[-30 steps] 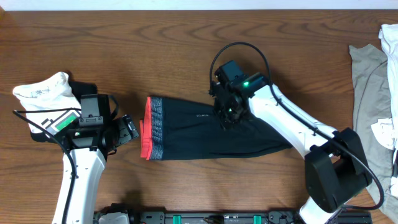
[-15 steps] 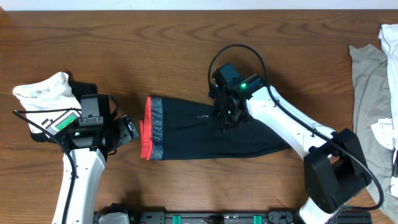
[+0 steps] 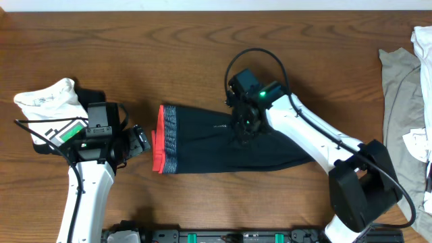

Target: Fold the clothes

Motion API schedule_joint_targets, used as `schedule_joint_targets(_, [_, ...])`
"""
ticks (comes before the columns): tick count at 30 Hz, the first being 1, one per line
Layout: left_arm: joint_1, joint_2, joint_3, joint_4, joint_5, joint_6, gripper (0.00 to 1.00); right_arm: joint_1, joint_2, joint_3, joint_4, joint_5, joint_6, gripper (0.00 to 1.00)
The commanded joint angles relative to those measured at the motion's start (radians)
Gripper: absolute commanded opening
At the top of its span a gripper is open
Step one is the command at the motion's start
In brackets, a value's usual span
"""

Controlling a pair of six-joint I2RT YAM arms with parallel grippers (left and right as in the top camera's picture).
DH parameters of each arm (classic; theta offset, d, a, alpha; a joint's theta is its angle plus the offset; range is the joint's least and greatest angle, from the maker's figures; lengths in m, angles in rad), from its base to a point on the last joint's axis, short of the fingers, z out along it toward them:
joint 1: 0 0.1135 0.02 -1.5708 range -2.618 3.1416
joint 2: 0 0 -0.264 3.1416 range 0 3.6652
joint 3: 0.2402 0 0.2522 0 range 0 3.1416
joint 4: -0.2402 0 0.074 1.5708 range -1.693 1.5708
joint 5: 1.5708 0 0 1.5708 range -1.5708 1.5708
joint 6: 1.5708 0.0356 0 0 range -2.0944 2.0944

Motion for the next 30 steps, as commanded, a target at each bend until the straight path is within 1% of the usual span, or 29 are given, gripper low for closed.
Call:
schedule_joint_targets(1, [0.005,-0.005,-0.006,-0.006,0.000,-0.002,0.93,0.032,0.027,-0.005,0.016,0.029,-0.020,0.50])
schedule_joint_targets(5, [0.005,-0.005,-0.006,-0.007,0.000,-0.002,0.93,0.039,0.077,-0.018,0.027,0.034,-0.021,0.48])
schedule_joint_targets(7, [0.005,-0.005,-0.006,-0.007,0.000,-0.002,0.94,0.052,0.104,-0.018,0.027,0.024,-0.050,0.47])
schedule_joint_targets(11, [0.005,-0.005,-0.006,-0.006,0.000,-0.002,0.94,0.087,0.139,-0.018,0.035,0.019,-0.062,0.48])
schedule_joint_targets(22, [0.005,-0.005,-0.006,-0.007,0.000,-0.002,0.93,0.116,0.146,-0.018,0.058,0.019,-0.061,0.50])
schedule_joint_targets(27, [0.005,-0.005,-0.006,-0.008,0.000,-0.002,0.93,0.116,0.146,-0.018,0.058,0.027,-0.061,0.47])
schedule_joint_targets(30, [0.005,-0.005,-0.006,-0.011,0.000,-0.002,0.93,0.116,0.146,-0.018,0.058,0.055,-0.061,0.40])
